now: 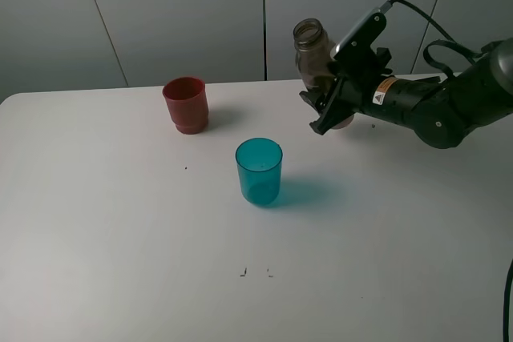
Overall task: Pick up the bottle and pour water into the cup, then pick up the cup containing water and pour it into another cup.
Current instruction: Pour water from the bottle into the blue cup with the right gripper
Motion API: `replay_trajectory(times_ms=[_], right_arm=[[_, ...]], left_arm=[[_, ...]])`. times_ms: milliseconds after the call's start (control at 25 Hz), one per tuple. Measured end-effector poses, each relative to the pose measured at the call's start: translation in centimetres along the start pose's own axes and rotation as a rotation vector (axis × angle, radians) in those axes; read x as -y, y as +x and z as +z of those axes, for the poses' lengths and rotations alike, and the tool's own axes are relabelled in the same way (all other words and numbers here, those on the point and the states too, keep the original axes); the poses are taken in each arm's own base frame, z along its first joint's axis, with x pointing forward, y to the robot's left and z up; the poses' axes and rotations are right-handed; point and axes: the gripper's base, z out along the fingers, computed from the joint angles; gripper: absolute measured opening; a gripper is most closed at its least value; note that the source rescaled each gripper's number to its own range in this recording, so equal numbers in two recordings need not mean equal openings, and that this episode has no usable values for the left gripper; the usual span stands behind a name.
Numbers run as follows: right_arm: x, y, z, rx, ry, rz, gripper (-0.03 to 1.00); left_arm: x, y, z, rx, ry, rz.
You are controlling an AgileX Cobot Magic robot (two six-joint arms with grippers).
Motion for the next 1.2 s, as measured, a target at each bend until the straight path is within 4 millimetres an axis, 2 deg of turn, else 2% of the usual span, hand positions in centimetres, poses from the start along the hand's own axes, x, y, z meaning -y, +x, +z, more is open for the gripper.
replay_trajectory(times_ms=[360, 1200], right_arm=[[-1.4, -0.9, 0.3, 0.033, -0.033, -0.269, 0.01], [-2.5, -0.3, -0.3, 0.024, -0.057, -0.738, 0.01]], left_arm=[[0.0, 0.0, 0.0, 0.0, 0.0, 0.0], [0.0, 0.0, 0.0, 0.0, 0.0, 0.0]])
